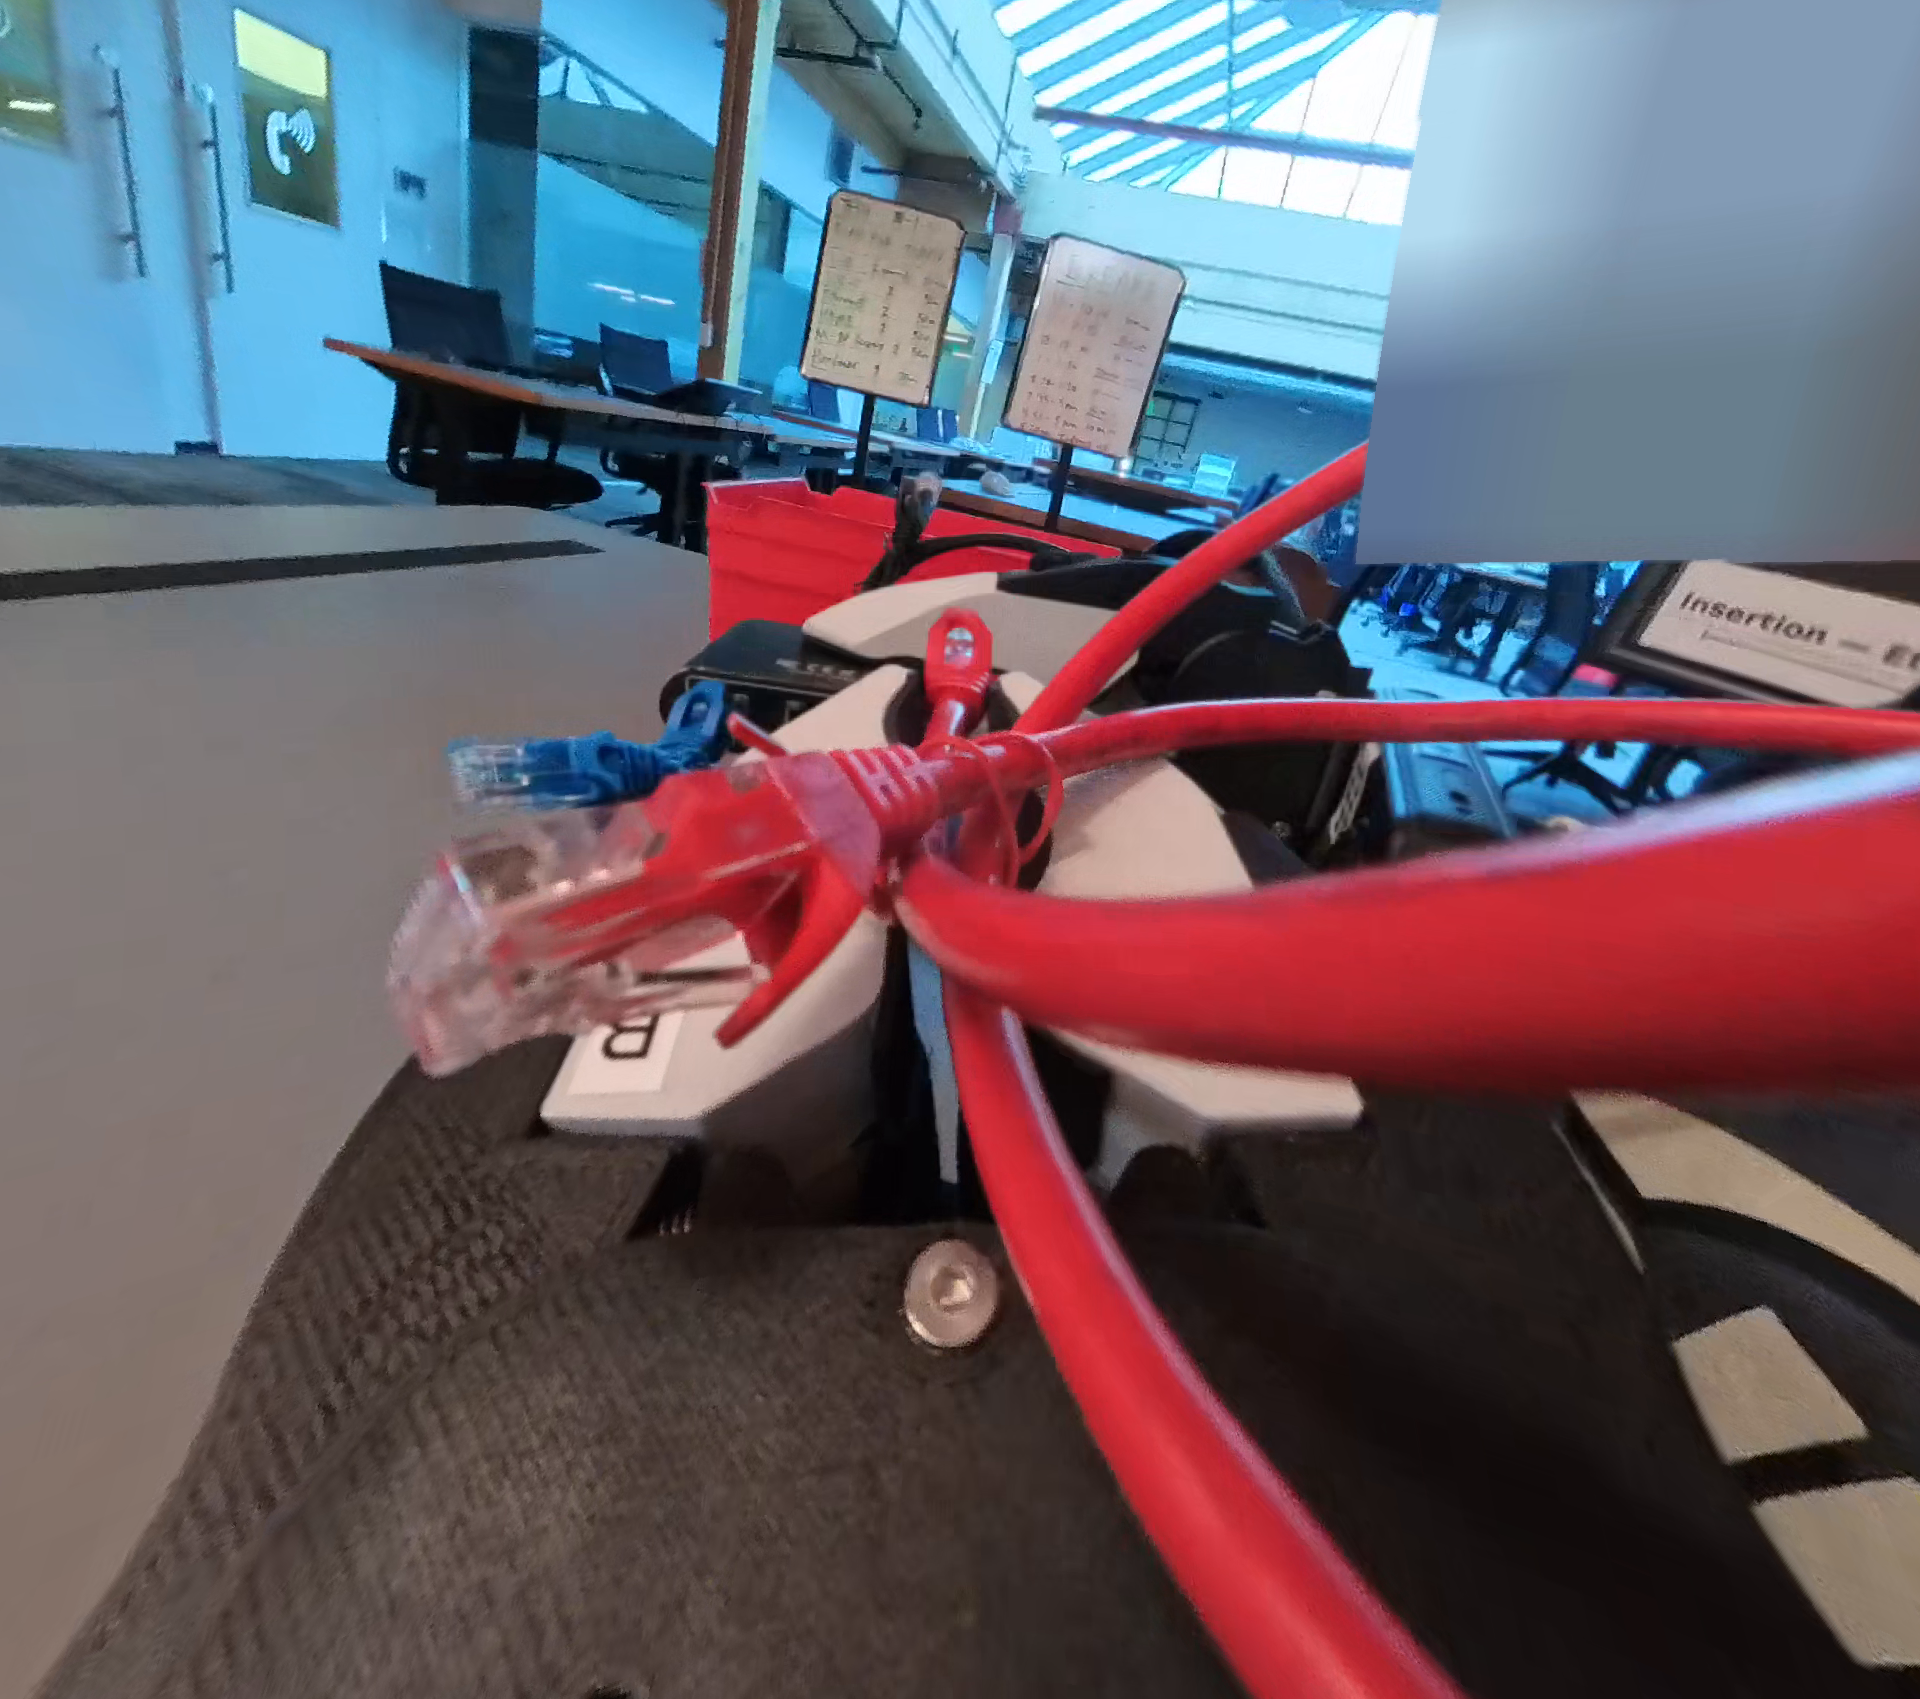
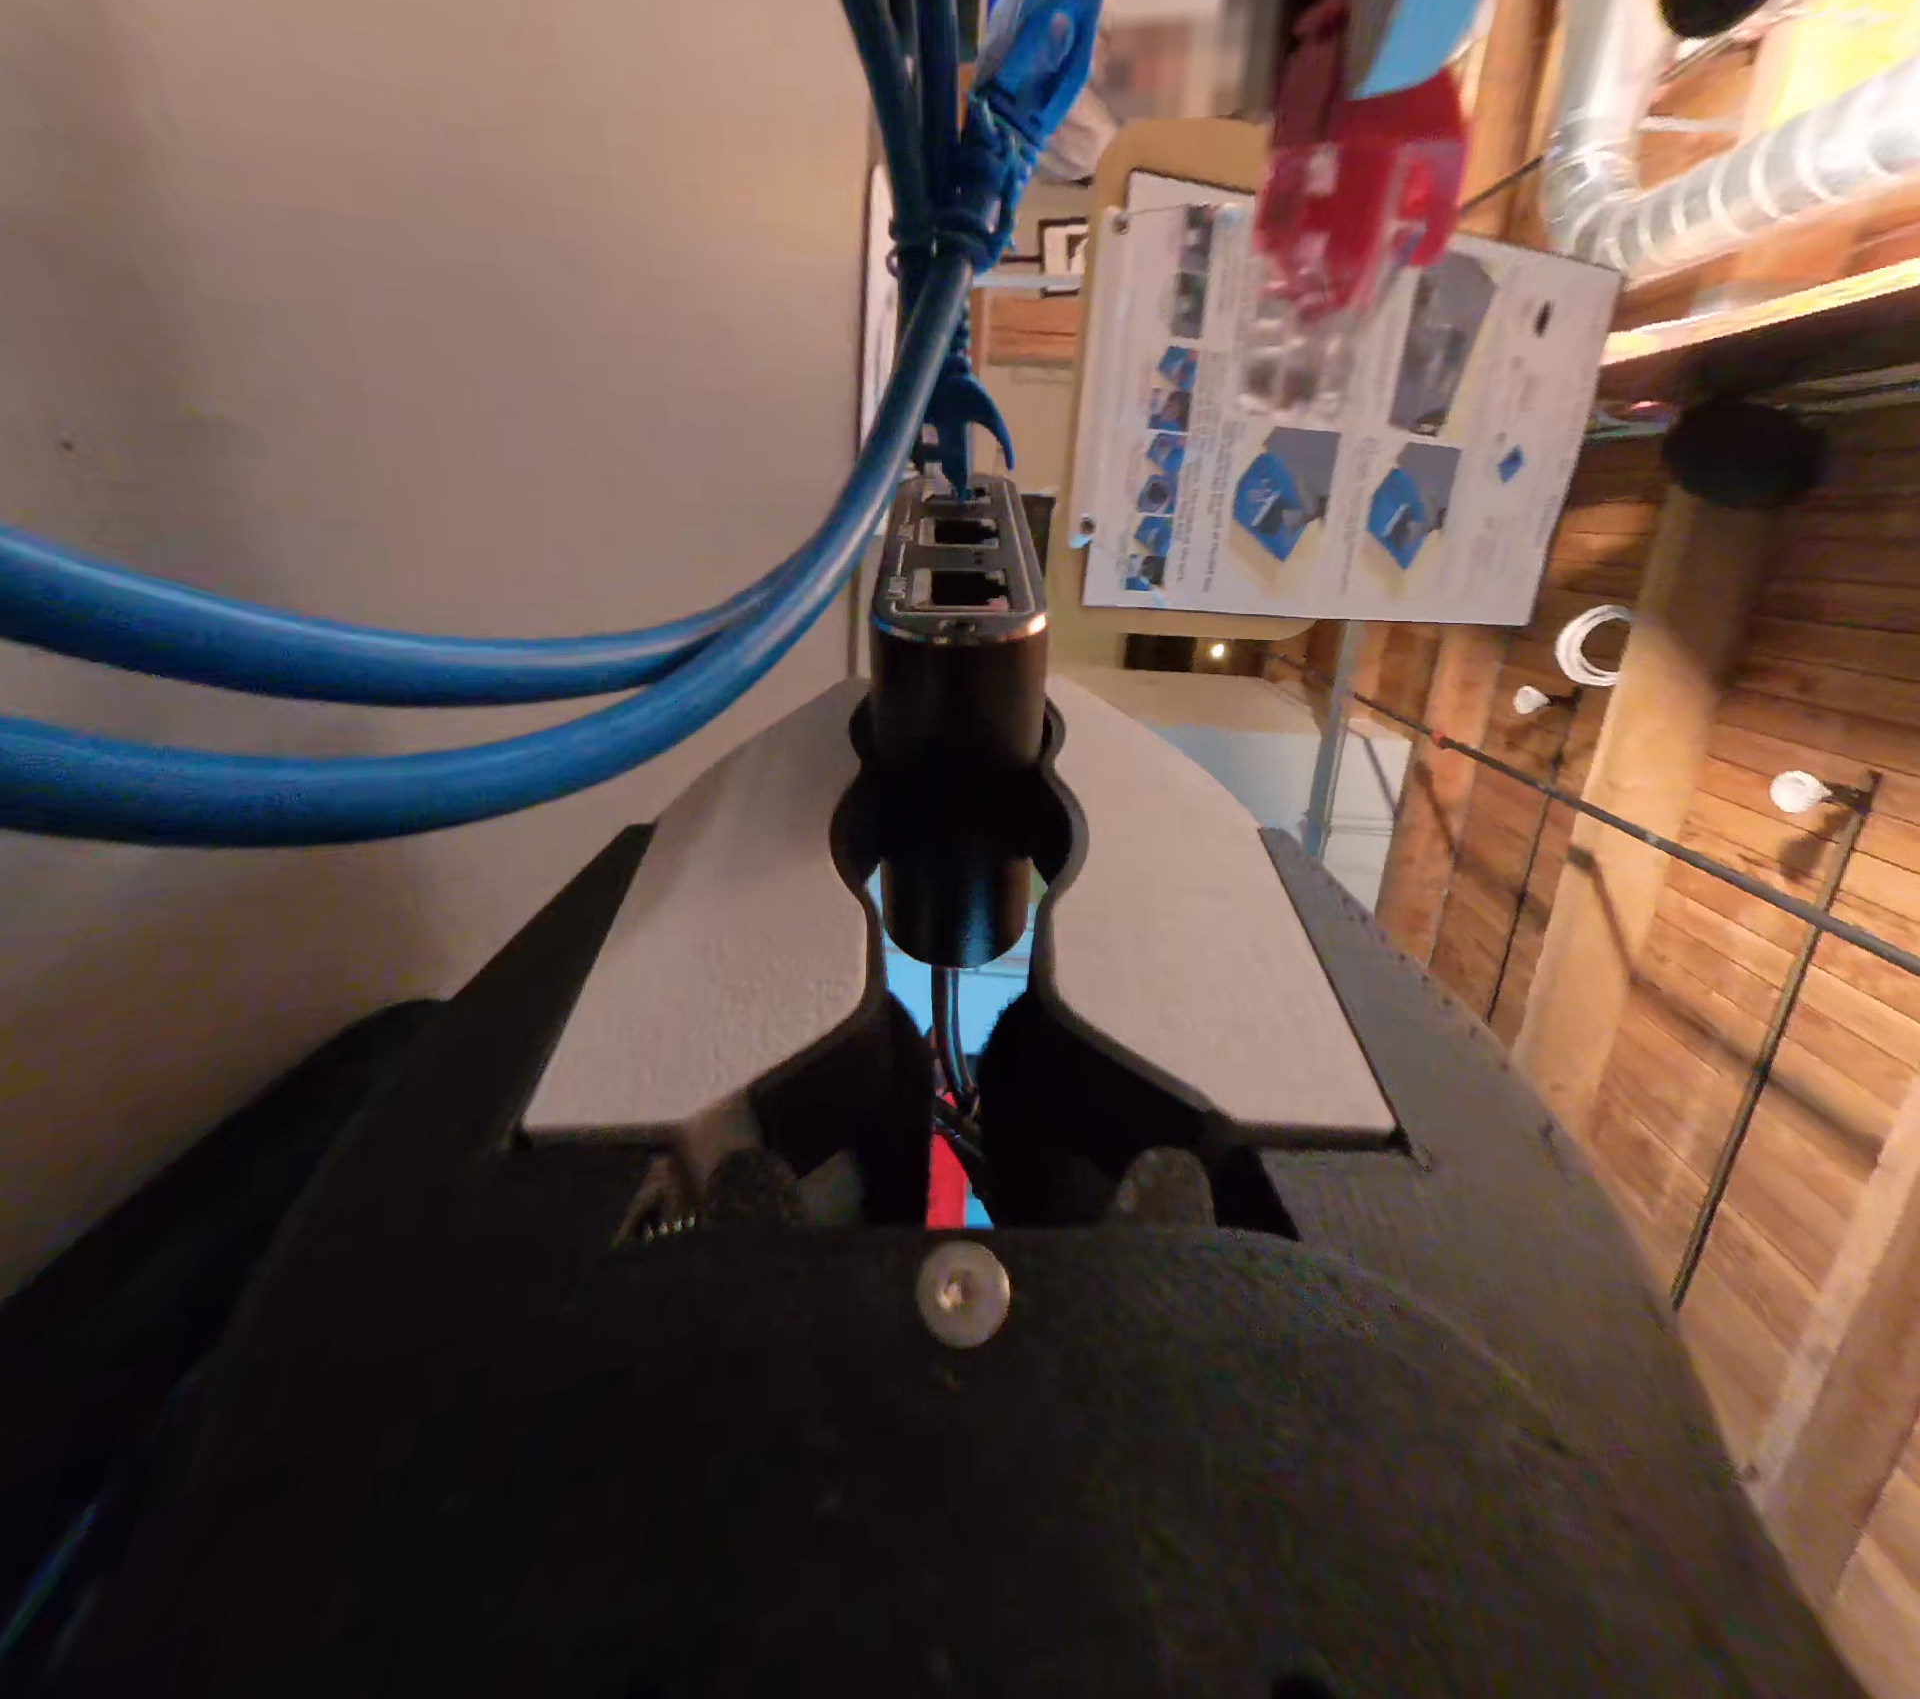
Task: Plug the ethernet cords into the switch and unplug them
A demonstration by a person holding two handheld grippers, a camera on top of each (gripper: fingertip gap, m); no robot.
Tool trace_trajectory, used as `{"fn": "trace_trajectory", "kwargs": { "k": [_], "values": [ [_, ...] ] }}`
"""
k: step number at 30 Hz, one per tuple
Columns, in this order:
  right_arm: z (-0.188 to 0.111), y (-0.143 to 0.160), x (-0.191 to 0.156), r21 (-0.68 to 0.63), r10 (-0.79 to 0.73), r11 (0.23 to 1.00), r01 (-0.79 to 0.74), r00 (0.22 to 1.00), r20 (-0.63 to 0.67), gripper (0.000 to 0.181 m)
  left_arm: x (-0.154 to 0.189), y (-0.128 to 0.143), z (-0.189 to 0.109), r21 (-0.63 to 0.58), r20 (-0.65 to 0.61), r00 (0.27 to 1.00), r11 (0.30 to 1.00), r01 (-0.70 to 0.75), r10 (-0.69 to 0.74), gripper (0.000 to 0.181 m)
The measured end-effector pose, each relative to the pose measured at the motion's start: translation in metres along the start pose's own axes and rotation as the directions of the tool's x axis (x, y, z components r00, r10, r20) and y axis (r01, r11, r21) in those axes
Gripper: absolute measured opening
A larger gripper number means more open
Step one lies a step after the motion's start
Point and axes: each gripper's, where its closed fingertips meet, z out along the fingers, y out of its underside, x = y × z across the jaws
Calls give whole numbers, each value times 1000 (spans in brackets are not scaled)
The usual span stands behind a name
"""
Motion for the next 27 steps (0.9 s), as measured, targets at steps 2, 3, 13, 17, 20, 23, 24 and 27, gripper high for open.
{"fn": "trace_trajectory", "kwargs": {
  "k": [2, 3, 13, 17, 20, 23, 24, 27],
  "values": [
    [-5, -3, 6, 22, 5, 1000, -4, 999, -40, 25, 1, 3, 0, -28, 1, 999, 998, -50, 50, 15],
    [-7, -5, 9, 31, 7, 1000, -5, 999, -54, 25, 2, 4, 1, -40, 7, 998, 997, -68, 69, 11],
    [-21, -20, 30, 70, -7, 997, 17, 991, -135, 25, 10, 7, 2, -61, 5, 986, 984, -168, 169, 14],
    [-22, -23, 29, 80, -11, 997, 22, 991, -134, 24, 12, 10, 3, -79, 5, 978, 975, -205, 206, 11],
    [-24, -27, 31, 96, 4, 995, 9, 990, -140, 24, 14, 9, 3, -70, 0, 977, 974, -213, 214, 11],
    [-27, -30, 31, 135, 51, 990, -35, 992, -118, 24, 17, 8, 2, -55, -23, 978, 977, -207, 206, 11],
    [-27, -31, 30, 138, 57, 989, -42, 993, -106, 24, 17, 8, 2, -54, -28, 980, 979, -199, 198, 12],
    [-27, -32, 28, 136, 52, 990, -42, 996, -71, 24, 16, 8, 1, -63, -33, 985, 983, -173, 171, 11]
  ]
}}
